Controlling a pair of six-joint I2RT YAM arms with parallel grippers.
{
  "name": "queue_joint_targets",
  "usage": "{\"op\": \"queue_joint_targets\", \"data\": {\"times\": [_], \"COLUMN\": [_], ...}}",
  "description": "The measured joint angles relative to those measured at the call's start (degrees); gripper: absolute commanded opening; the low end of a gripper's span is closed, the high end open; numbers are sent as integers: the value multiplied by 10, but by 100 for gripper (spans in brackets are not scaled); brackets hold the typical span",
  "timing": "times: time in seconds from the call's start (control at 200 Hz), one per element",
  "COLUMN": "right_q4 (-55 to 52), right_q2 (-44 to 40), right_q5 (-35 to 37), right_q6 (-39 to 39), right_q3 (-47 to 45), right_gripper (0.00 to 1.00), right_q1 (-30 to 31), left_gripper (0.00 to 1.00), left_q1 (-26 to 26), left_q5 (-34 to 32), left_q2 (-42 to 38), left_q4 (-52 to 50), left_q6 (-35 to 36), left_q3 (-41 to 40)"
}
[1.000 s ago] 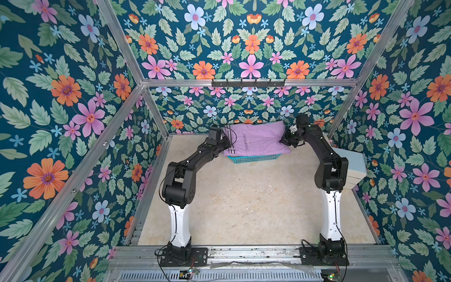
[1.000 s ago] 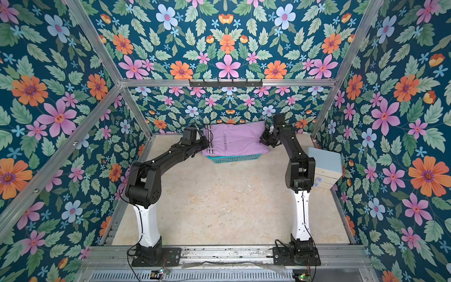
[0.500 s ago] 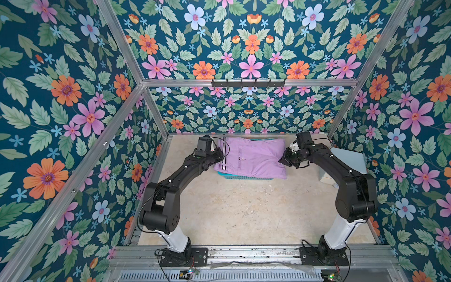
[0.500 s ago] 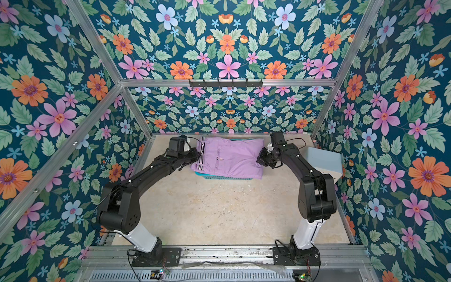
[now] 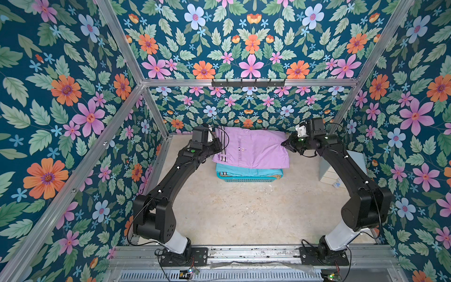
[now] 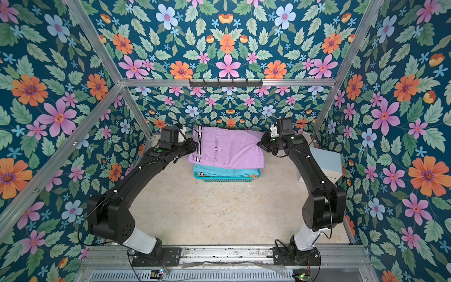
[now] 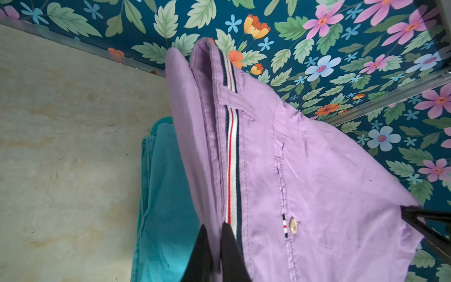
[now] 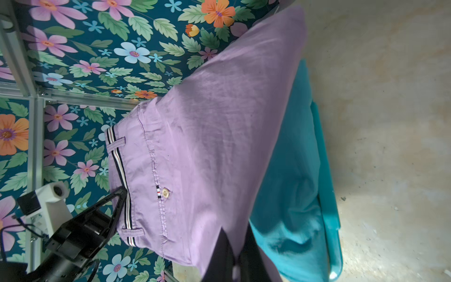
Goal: Put the folded long pants in the basket
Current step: Place the long pant in the basket, then adjust the long pant in the basket.
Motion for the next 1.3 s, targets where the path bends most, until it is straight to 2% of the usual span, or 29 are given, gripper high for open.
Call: {"op": "queue_joint_targets", "data": {"times": [0.14,0.275,0.475,0.78,1.03,1.055,1.135,1.18,1.23,1.3], "right_q4": [-2,3,20,2,5,8,16,19,23,26], "right_q2": [61,83,70,5,46,52,61,61,58,48], "right_q5": [1,5,5,-1,0,-1,-3,-4,-5,-9], "right_q6": [3,9,12,24,21,21,19,19,13,9], "right_q3": [16,-1,-52,-58,-87,-89,-96,-98,-98,-98], "right_gripper": [0,0,0,0,0,0,27,40,50,58], "right_q1": [0,-1,0,1,0,0,0,0,-2,-9], "left_gripper": [0,0,0,0,0,6,37,49,58,66], "left_q1": [0,0,1,6,11,12,12,12,13,15], "left_q5": [-5,-16,-18,14,13,12,5,-1,-11,-21], "left_q2": [45,68,59,44,75,79,87,87,81,63], "left_q4": [11,25,42,-20,-35,-34,-30,-27,-29,-39], "left_q6": [0,-1,-2,-14,-12,-12,-8,-2,-2,-2], "left_q3": [-9,-44,-59,-10,-13,-14,-19,-24,-30,-33]}}
